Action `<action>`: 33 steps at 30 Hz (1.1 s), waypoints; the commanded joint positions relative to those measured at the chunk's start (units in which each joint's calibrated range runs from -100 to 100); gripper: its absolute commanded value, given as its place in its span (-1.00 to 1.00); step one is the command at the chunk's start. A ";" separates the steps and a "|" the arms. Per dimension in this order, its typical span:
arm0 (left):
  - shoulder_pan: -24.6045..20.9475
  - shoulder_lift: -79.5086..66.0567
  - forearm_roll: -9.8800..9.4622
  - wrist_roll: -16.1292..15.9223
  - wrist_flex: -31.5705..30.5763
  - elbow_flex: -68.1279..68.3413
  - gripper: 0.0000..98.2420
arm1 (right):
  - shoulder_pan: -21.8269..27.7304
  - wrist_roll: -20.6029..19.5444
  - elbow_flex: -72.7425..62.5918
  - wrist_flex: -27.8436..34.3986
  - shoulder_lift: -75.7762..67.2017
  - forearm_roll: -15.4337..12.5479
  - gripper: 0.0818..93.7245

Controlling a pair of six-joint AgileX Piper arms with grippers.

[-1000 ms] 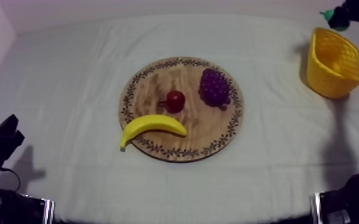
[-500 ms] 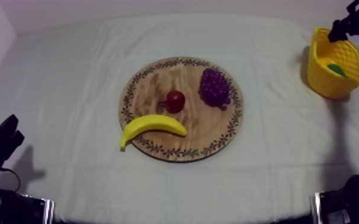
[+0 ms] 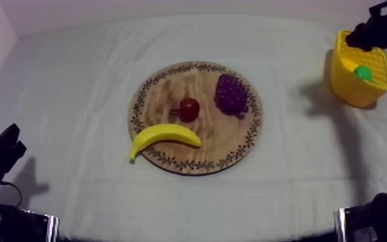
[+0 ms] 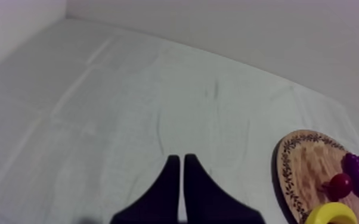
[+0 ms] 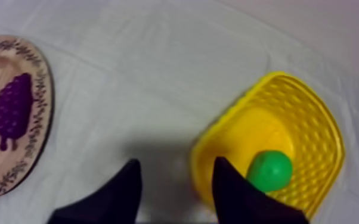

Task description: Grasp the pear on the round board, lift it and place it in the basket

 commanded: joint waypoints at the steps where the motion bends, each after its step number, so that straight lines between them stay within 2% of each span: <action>1: 0.00 -0.02 -0.01 0.01 0.01 -0.05 -1.00 | -2.01 -0.24 11.04 -2.86 -11.22 -0.86 -0.45; 5: 0.00 -0.02 -0.01 0.01 0.01 -0.05 -1.00 | -4.82 -0.53 21.63 -6.37 -22.76 -2.00 -0.72; 9: 0.00 -0.02 -0.01 0.01 0.01 -0.05 -1.00 | -6.95 -0.97 31.10 -7.56 -34.14 -2.64 -0.90; 16: 0.00 -0.02 -0.01 0.01 0.01 -0.05 -1.00 | -8.16 -2.10 46.44 -8.15 -53.13 -2.03 -0.98; 23: 0.00 -0.02 -0.01 0.01 0.01 -0.05 -1.00 | -8.22 -5.49 57.17 -8.69 -66.02 0.82 -0.99; 30: 0.00 -0.02 -0.01 0.01 0.01 -0.05 -1.00 | -7.80 -14.31 60.65 -9.50 -72.27 6.00 -1.00; 33: 0.00 -0.02 -0.01 0.01 0.01 -0.05 -1.00 | -7.39 -15.80 61.45 -10.48 -74.11 7.25 -1.00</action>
